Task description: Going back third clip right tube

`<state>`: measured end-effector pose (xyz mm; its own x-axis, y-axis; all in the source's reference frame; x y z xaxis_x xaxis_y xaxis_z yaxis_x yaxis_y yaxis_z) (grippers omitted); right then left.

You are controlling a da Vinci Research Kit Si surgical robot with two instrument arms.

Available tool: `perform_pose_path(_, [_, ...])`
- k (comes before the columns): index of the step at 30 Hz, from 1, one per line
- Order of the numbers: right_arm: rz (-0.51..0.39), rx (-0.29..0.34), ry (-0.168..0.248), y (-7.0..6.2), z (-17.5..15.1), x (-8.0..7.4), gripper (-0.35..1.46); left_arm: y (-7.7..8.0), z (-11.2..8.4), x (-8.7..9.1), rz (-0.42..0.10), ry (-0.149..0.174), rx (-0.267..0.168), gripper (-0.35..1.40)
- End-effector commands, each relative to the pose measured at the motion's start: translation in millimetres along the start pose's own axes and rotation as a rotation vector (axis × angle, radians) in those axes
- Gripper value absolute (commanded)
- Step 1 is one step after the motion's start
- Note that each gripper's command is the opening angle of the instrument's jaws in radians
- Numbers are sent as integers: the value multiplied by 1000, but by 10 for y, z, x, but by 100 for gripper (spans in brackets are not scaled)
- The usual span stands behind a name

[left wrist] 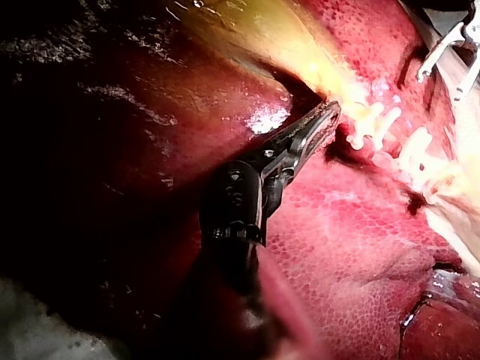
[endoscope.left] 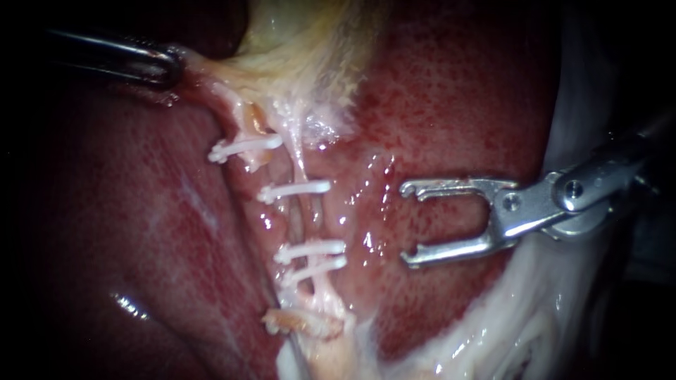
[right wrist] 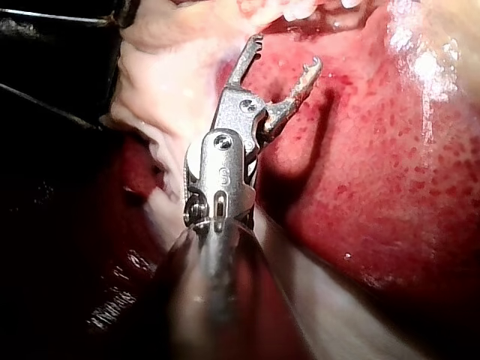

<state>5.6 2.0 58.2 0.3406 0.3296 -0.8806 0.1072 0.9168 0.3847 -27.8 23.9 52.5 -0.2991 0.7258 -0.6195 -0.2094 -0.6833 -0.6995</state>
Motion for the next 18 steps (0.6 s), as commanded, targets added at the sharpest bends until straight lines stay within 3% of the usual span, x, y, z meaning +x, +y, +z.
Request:
perform_pose_path(1, [-6, 1, 0, 0, -1, 0, 50, -1, 4, -3, 2, 0, 4, -35])
perform_pose_path(9, [-9, 9, 2, 1, -10, 2, 50, -16, 44, -31, 13, -21, -14, -35])
perform_pose_path(18, [-6, 16, 4, 3, -14, 5, 50, -18, 46, -32, 14, -25, -17, -35])
